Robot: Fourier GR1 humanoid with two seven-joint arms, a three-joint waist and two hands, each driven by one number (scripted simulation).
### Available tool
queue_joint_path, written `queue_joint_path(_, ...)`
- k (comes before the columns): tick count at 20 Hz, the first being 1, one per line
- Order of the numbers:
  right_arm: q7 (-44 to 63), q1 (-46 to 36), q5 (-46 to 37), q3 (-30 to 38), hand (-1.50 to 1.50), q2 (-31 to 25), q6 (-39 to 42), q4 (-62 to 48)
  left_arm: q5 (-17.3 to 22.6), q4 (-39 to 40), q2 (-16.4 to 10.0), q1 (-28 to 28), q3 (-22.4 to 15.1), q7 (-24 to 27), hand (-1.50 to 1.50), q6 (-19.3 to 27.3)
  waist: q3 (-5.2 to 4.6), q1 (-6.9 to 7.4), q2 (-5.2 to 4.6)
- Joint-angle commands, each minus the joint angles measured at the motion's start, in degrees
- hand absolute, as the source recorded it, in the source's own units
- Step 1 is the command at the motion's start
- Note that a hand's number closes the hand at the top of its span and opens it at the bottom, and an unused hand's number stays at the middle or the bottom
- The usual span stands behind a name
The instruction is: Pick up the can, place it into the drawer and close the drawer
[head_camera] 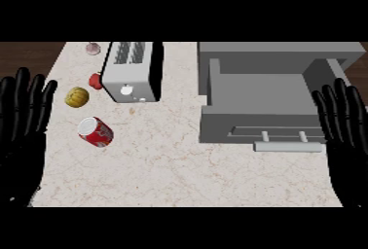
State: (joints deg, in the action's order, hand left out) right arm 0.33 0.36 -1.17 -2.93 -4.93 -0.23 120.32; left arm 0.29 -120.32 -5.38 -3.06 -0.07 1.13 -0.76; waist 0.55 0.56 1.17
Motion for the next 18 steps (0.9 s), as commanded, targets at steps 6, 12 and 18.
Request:
queue_joint_path(6, -0.26, 0.66, 1.46, -0.81, -1.5, 0.91, 0.77, -0.15, 26.42, 10.4, -12.81, -0.44, 7.01, 6.06, -1.5, -26.89, -0.9, -1.4, -1.45)
queue_joint_path(12, 10.39, 5.92, 1.31, 6.59, -1.5, 0.97, -5.18, -2.07, 31.84, 22.39, -25.67, 2.23, 14.1, -4.89, -1.5, -35.03, -0.61, -1.07, -1.31)
queue_joint_path(18, 7.81, 11.33, 7.76, 12.66, -1.5, -2.29, 0.35, 0.16, 35.44, 32.68, -30.59, -1.05, 19.26, -4.67, -1.5, -43.45, -0.56, -0.91, -1.17)
